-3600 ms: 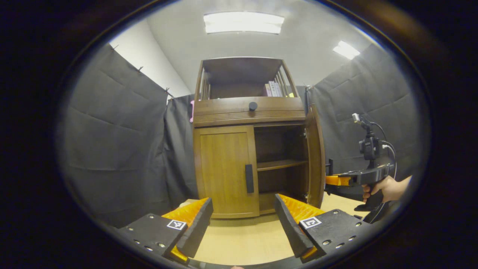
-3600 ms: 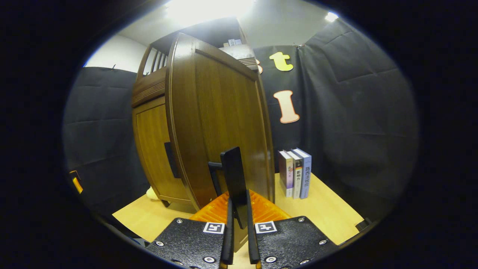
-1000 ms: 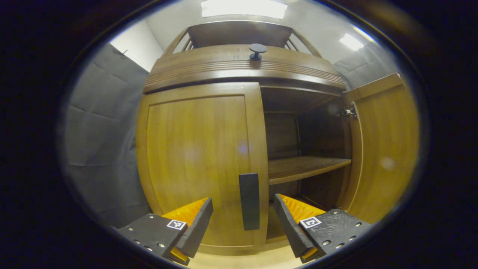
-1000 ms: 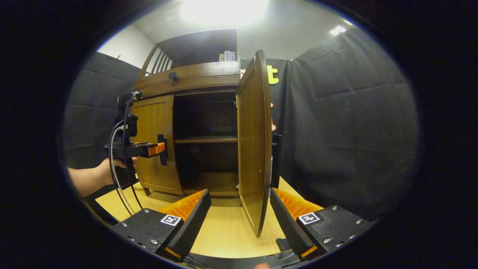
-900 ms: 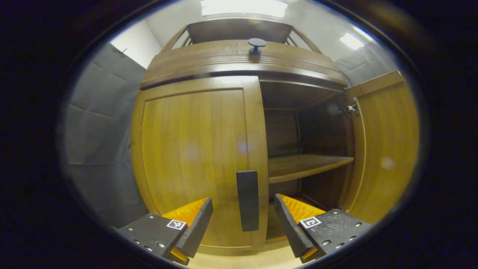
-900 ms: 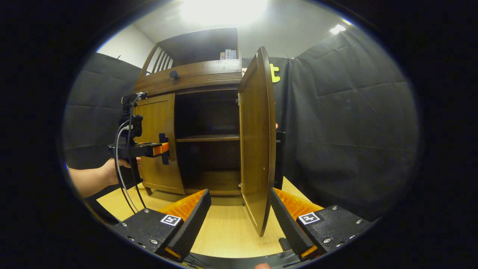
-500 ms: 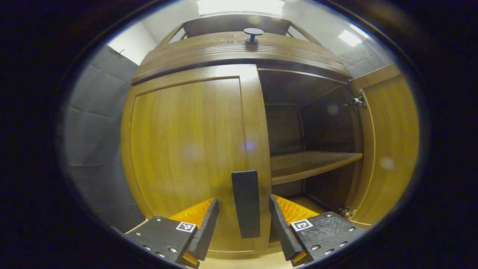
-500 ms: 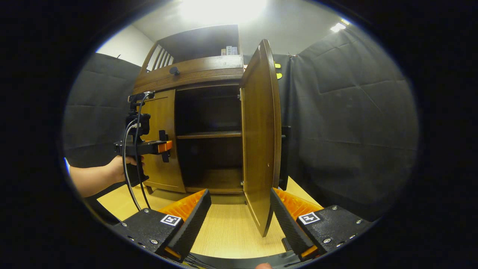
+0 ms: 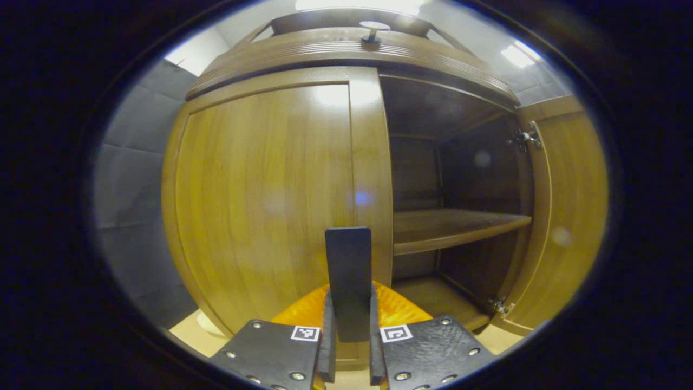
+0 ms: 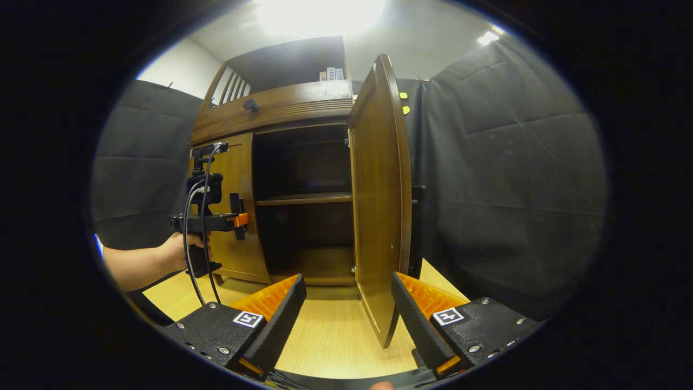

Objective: Open the right door of the double-door shoe cabinet with the right hand, and open the left door with the left hand.

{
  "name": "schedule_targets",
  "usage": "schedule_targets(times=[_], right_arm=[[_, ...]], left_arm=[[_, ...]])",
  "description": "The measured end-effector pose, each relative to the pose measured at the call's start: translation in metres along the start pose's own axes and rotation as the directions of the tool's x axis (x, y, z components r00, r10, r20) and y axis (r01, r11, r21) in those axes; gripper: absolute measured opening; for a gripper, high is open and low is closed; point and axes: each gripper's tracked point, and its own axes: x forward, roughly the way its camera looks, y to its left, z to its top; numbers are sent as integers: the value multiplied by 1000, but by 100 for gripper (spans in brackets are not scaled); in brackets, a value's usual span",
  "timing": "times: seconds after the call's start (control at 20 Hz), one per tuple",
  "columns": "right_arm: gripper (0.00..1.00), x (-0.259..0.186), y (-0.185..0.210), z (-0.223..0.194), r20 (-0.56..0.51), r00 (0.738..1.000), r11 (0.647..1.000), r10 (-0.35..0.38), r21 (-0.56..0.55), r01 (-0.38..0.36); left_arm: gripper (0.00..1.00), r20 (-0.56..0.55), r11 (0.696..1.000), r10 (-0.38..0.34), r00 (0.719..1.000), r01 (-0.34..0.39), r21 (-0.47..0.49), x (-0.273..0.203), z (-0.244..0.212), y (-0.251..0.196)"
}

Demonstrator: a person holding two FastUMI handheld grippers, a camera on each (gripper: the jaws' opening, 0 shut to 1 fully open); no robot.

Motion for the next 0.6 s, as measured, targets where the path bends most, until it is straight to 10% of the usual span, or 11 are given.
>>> schedule_targets(times=[0.6], right_arm=[[98,-23,39,4,25,998,998,56,10,-56]], left_arm=[[23,-12,997,-62,998,61,-56,-55,-6,8]])
